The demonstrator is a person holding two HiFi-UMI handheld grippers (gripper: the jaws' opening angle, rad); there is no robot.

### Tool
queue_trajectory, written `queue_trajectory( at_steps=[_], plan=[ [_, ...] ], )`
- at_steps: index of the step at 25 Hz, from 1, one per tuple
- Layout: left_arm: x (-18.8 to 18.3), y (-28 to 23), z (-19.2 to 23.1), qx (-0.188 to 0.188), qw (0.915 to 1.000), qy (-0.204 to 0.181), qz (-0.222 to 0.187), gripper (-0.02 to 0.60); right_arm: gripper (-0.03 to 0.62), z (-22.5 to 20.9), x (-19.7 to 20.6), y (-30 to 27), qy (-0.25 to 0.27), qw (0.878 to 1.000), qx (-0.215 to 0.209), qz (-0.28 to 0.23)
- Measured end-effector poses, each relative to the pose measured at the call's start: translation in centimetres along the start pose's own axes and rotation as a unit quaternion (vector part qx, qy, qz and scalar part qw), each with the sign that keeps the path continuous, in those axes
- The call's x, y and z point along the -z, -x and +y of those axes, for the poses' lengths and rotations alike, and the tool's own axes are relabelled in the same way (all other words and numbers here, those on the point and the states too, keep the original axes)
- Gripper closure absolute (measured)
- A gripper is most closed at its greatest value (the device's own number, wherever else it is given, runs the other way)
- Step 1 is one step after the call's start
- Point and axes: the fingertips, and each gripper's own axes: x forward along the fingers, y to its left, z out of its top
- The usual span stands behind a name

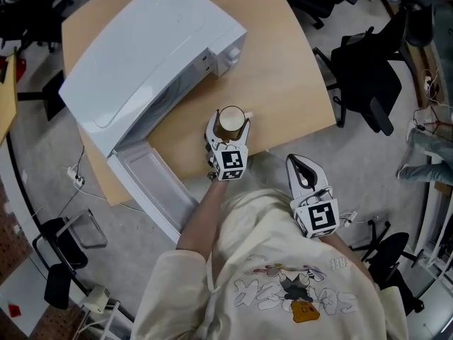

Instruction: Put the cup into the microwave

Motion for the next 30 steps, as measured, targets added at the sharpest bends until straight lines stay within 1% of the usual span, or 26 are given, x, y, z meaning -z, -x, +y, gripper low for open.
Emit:
queue_trajectory(
  at_steps=[3,4,7,9,12,15,18,22,26,30],
  plan=[
    [0.1,0.1,0.0,0.002,1.0000,0.002,0.005,0.189,0.586,0.1,-0.5,-0.2,0.007,1.000,-0.001,-0.021],
    [0.1,0.1,0.0,0.001,1.0000,0.004,0.007,0.190,0.586,0.1,-0.5,-0.2,0.007,1.000,-0.002,-0.021],
    [0.1,0.4,0.4,-0.006,0.9997,0.019,0.012,0.190,0.586,0.4,0.0,0.0,0.000,1.000,-0.001,0.000],
    [0.0,0.6,0.6,-0.012,0.9995,0.026,0.013,0.190,0.586,0.4,-0.2,0.0,0.002,1.000,-0.003,-0.007],
    [-0.5,0.9,1.0,-0.020,0.9992,0.035,0.006,0.190,0.586,0.6,-0.4,-0.2,0.007,1.000,-0.009,-0.021],
    [-1.6,1.3,1.3,-0.028,0.9989,0.038,-0.006,0.190,0.586,0.9,0.0,-0.3,0.004,1.000,-0.018,-0.005],
    [-3.0,1.9,1.9,-0.038,0.9982,0.045,-0.014,0.190,0.586,1.4,-0.5,-0.9,0.012,0.999,-0.032,-0.017],
    [-4.4,2.9,3.3,-0.069,0.9960,0.053,-0.017,0.190,0.586,2.4,-1.1,-2.3,0.019,0.998,-0.058,-0.023],
    [-5.1,4.2,5.4,-0.102,0.9929,0.059,-0.016,0.190,0.586,3.8,-2.3,-4.5,0.030,0.994,-0.094,-0.035],
    [-5.1,5.6,8.5,-0.145,0.9869,0.070,-0.013,0.190,0.586,5.4,-3.2,-6.2,0.042,0.989,-0.133,-0.040]
  ],
)
